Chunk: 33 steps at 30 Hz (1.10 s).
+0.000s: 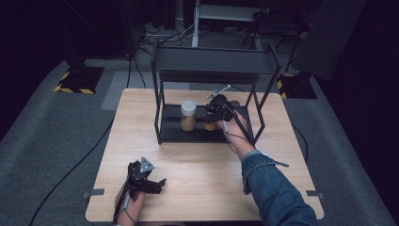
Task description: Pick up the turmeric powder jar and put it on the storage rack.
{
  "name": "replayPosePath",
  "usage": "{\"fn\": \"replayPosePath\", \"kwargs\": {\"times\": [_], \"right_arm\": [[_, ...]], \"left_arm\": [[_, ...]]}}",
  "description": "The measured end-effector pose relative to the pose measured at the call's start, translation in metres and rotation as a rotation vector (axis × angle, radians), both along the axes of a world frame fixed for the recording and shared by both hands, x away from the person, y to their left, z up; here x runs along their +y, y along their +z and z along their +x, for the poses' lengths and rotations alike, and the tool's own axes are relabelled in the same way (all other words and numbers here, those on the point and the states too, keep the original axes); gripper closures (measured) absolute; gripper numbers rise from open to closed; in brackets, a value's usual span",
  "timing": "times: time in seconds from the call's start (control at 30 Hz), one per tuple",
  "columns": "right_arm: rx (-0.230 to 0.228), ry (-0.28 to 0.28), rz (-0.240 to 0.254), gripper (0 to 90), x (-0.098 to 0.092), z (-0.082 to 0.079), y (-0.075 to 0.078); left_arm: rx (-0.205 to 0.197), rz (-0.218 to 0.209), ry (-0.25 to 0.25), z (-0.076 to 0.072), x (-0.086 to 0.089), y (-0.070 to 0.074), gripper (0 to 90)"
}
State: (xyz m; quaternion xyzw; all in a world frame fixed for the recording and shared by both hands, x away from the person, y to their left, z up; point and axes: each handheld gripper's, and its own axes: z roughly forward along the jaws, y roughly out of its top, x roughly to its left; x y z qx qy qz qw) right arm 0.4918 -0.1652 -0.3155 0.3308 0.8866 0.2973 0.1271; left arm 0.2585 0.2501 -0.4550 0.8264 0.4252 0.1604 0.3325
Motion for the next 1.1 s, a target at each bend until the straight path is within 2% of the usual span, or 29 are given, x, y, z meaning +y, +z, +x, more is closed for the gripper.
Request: {"fn": "replayPosePath", "kwargs": {"times": [0.43,0.63,0.87,0.97,1.1], "right_arm": [[0.023,-0.034,-0.029,31.2,0.019,0.018,-0.026],[0.032,-0.044,-0.027,31.1,0.024,0.023,-0.036],[0.04,-0.063,-0.016,31.1,0.023,0.028,-0.044],[0.039,-0.075,0.005,31.1,0.018,0.028,-0.047],[0.03,-0.065,0.012,30.8,0.015,0.027,-0.049]], "left_arm": [[0.001,0.0,-0.007,0.0,0.001,0.0,0.0],[0.002,0.001,-0.007,0.0,0.001,0.0,0.0],[0.002,-0.002,-0.007,-0.001,0.001,0.0,0.0],[0.001,0.0,-0.008,0.0,0.001,0.0,0.0],[0.001,0.0,-0.008,0.0,0.001,0.0,0.0]]}}
